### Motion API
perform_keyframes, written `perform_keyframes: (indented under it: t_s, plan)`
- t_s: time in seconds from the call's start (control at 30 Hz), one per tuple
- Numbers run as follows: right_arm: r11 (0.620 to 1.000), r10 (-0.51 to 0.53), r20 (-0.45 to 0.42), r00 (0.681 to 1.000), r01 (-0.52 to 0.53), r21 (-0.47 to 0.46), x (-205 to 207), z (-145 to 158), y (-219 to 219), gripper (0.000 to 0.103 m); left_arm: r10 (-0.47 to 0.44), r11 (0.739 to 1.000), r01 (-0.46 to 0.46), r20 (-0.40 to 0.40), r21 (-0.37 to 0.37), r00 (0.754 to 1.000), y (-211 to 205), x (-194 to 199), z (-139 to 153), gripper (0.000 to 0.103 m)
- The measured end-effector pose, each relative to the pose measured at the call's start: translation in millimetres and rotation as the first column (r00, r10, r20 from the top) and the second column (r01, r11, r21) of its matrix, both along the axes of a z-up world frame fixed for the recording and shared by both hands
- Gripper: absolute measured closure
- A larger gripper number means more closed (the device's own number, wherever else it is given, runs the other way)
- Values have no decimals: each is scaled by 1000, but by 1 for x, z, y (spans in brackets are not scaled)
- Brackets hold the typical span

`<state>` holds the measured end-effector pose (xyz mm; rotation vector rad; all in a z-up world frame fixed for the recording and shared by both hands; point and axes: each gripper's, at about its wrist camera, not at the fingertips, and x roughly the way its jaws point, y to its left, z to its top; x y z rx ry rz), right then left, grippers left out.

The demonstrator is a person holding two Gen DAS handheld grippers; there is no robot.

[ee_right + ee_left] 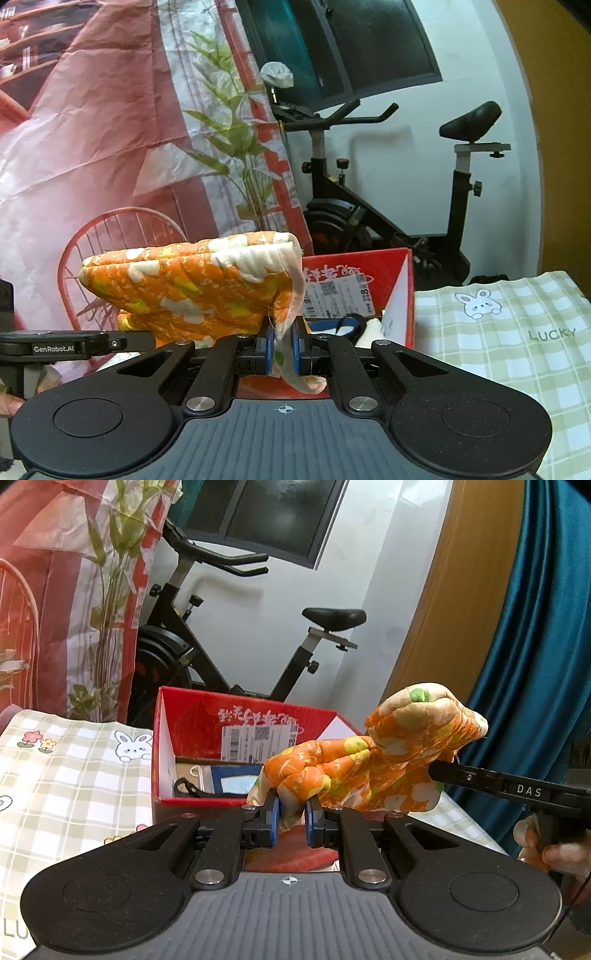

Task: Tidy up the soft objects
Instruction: 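Lift the orange mitt with both tools and carry it over the box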

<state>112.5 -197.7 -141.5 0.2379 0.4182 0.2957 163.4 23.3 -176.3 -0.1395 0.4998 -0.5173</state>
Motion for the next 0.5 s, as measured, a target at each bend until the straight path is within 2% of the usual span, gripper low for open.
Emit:
perform_keyframes:
  t_s: [0.17, 0.3, 0.4, 0.5]
  plan:
    - [999, 22, -10, 1000, -23, -25, 19, 28, 4, 94, 15, 999, -14, 22, -30, 1000, 4, 8, 14, 88]
    - [999, 20, -20, 1000, -21, -48, 45, 44, 4, 94, 21, 999, -21, -2, -42, 1000, 6, 30, 23, 88]
    - [999, 4, -24, 1000, -5, -40, 62, 44, 3, 94, 23, 999, -25, -36, -48, 999, 7, 48, 24, 88]
    - [999, -19, -64, 998, 17, -27, 78, 35, 1, 94, 28, 998, -33, -92, -52, 995, 7, 66, 22, 88]
